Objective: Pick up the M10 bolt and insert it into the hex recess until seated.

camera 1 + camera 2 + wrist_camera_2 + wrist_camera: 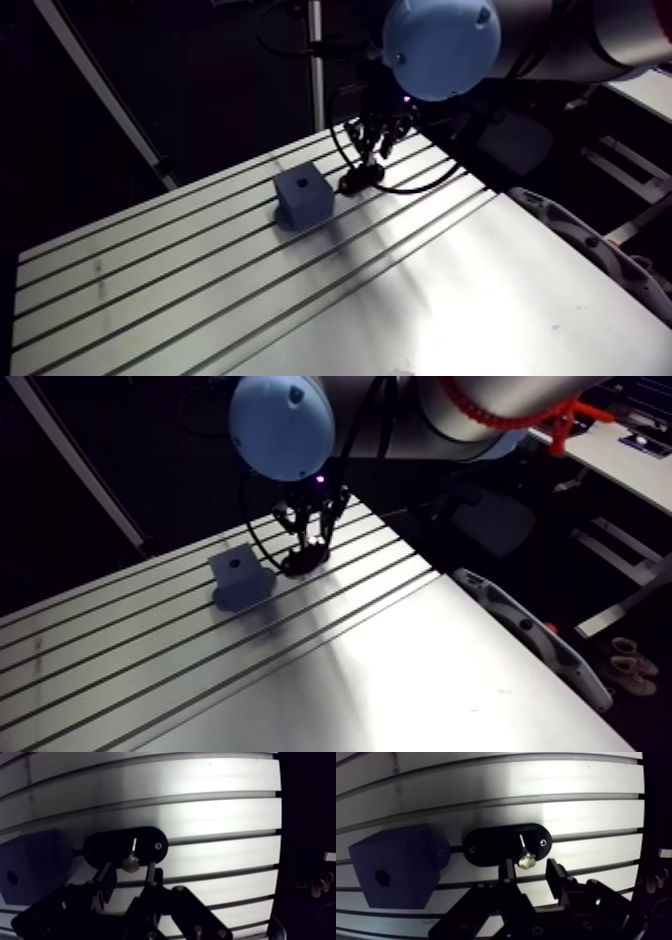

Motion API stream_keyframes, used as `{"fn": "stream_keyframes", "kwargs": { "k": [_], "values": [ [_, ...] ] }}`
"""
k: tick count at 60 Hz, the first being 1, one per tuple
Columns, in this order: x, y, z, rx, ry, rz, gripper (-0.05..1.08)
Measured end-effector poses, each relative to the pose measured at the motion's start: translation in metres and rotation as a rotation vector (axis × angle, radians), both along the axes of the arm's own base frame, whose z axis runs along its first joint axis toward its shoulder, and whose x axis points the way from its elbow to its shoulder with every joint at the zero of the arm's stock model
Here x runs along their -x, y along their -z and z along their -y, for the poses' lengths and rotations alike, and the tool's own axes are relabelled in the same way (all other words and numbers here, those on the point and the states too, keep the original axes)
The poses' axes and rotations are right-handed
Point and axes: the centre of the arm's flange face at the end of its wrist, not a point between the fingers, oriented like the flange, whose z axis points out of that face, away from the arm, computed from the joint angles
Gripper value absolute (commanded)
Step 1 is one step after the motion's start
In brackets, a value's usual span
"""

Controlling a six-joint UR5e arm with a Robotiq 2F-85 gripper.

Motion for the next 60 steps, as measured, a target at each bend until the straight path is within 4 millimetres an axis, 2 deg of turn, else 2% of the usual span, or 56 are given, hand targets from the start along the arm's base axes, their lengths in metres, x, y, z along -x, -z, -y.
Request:
{"fn": "stream_keyframes", "kwargs": {
  "k": [60],
  "values": [
    [-0.0005, 0.0029, 0.0021, -0.004, -0.003, -0.026, 0.57]
  ]
}}
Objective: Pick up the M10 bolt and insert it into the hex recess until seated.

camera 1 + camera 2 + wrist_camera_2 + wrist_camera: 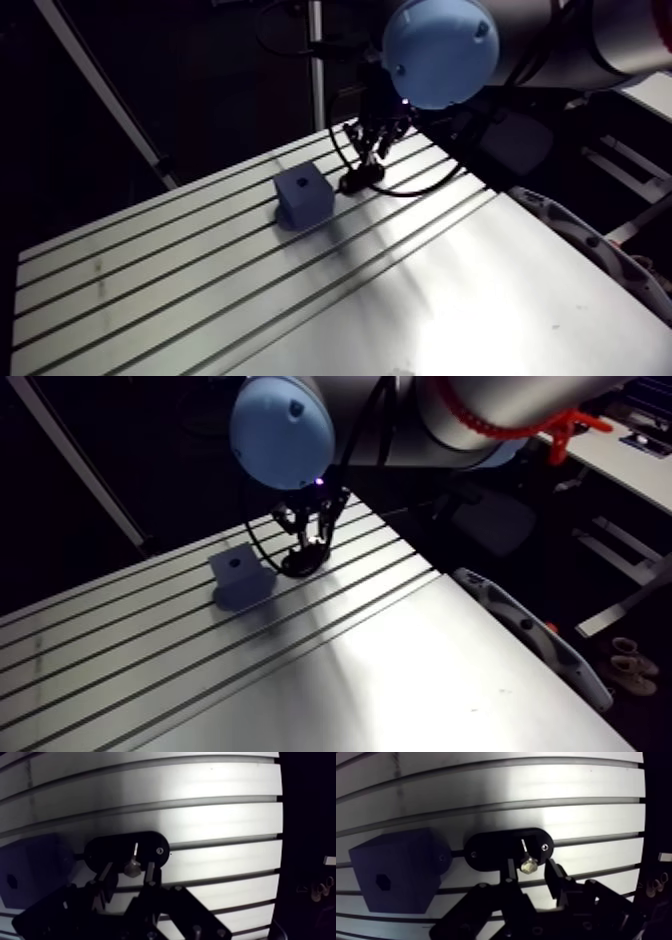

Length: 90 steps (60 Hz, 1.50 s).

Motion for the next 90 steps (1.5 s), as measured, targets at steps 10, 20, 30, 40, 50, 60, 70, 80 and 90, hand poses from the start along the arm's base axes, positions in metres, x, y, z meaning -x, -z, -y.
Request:
{"fn": "stream_keyframes", "kwargs": {
  "k": [10, 20, 30, 40, 50, 60, 70, 80, 90],
  "values": [
    [0.0003, -0.0003, 0.0, -0.001, 0.0, -0.006, 0.57],
    [0.0002, -0.0001, -0.0001, -0.001, 0.0, -0.01, 0.58],
    [-0.0003, 0.0004, -0.0001, -0.001, 0.0, -0.011, 0.59],
    [-0.0005, 0.0007, 0.0, -0.001, 0.0, -0.011, 0.59],
    [-0.0004, 0.0023, -0.0001, 0.001, 0.0, -0.008, 0.59],
    [-0.0002, 0.0057, -0.001, 0.003, 0.0, -0.003, 0.59],
    [-0.0002, 0.0071, -0.0029, 0.004, 0.003, -0.002, 0.61],
    [-0.0001, 0.0086, -0.0041, 0.006, 0.005, 0.0, 0.61],
    [0.0001, 0.0092, -0.0045, 0.006, 0.005, 0.0, 0.61]
  ]
}}
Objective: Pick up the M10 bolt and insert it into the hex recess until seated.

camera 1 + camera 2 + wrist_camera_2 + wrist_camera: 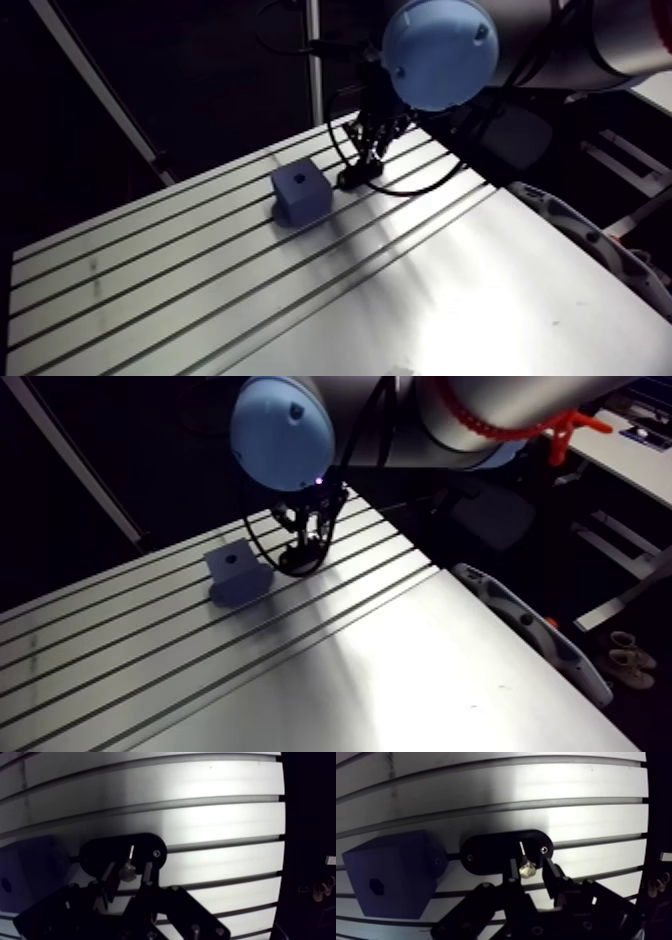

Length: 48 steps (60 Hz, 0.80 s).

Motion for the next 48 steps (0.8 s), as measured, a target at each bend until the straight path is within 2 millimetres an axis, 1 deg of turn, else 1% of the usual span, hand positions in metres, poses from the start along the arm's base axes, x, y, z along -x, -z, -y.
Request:
{"fn": "stream_keyframes", "kwargs": {
  "k": [48],
  "values": [
    [0.002, -0.0009, 0.001, 0.016, 0.0, -0.012, 0.62]
  ]
}}
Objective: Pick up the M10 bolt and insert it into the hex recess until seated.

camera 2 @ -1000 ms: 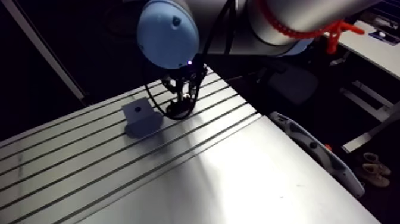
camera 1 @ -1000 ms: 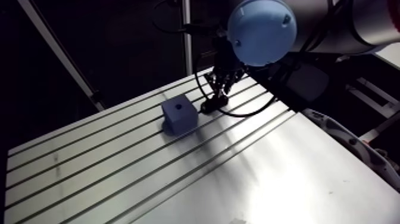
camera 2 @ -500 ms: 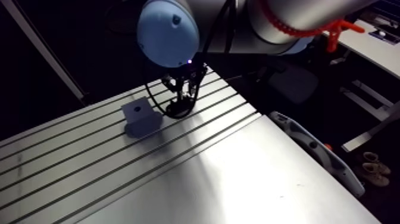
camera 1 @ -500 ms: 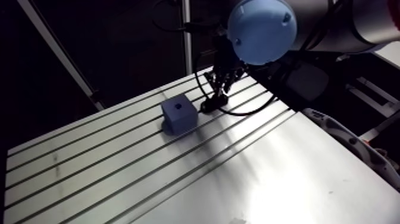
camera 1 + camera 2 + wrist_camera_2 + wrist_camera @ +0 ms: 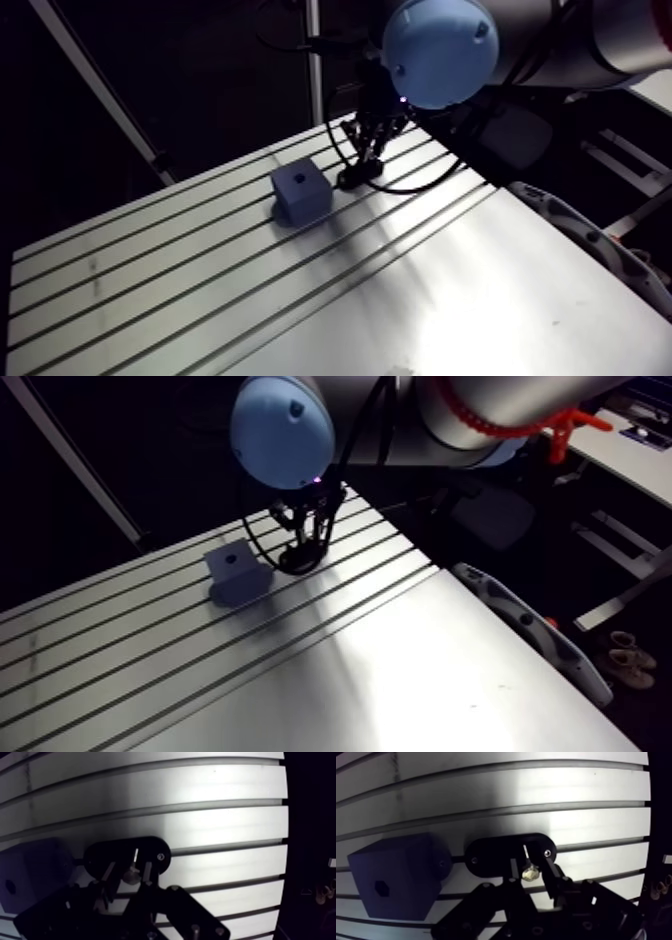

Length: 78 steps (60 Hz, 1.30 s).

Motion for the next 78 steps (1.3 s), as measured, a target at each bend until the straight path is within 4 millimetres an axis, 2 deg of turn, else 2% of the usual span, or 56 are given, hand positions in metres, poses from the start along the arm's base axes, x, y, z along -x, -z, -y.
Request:
{"fn": "stream_keyframes", "kwargs": {
  "k": [78],
  "values": [
    [-0.0014, 0.0004, -0.0005, 0.0, 0.002, 0.002, 0.74]
  ]
}}
